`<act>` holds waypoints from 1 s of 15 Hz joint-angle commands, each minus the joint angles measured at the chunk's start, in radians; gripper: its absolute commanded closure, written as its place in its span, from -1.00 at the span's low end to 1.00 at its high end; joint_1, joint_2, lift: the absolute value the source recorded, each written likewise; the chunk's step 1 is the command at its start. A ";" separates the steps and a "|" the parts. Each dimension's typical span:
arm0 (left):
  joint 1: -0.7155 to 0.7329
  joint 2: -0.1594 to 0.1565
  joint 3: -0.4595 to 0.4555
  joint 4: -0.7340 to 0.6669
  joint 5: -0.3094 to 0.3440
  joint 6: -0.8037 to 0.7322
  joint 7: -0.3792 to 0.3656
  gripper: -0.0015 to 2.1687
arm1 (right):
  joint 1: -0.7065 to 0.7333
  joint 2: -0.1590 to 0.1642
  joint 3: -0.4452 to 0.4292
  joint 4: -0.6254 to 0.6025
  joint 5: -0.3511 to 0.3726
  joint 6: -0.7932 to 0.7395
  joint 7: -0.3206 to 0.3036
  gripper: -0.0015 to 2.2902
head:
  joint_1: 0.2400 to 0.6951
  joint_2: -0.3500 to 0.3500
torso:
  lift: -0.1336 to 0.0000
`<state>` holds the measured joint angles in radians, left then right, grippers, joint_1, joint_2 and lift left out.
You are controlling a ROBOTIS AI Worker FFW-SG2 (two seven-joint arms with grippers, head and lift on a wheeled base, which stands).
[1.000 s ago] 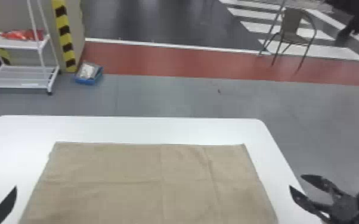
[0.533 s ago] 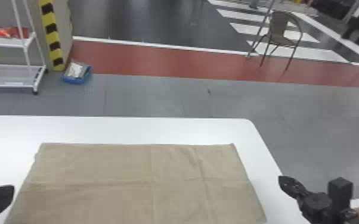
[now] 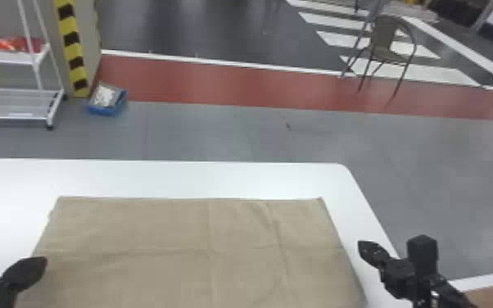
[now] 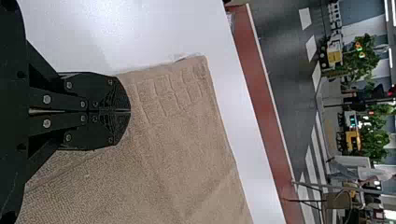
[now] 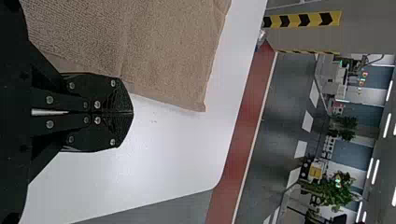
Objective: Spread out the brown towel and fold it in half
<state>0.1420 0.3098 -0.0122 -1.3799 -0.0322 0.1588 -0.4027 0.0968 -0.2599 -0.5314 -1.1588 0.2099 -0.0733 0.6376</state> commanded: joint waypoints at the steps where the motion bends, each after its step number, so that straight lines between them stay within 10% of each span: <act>1: -0.007 0.000 -0.015 0.001 -0.002 0.009 0.001 0.74 | -0.016 0.002 0.024 0.011 0.023 0.017 -0.009 0.60 | 1.00 -0.73 | 1.00; 15: -0.022 -0.006 -0.060 0.001 -0.077 0.058 0.050 0.74 | -0.134 -0.002 0.159 0.143 0.106 0.076 -0.068 0.60 | 1.00 -0.60 | 1.00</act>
<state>0.1250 0.3054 -0.0630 -1.3808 -0.0941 0.1947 -0.3596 -0.0286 -0.2648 -0.3781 -1.0226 0.3137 0.0011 0.5692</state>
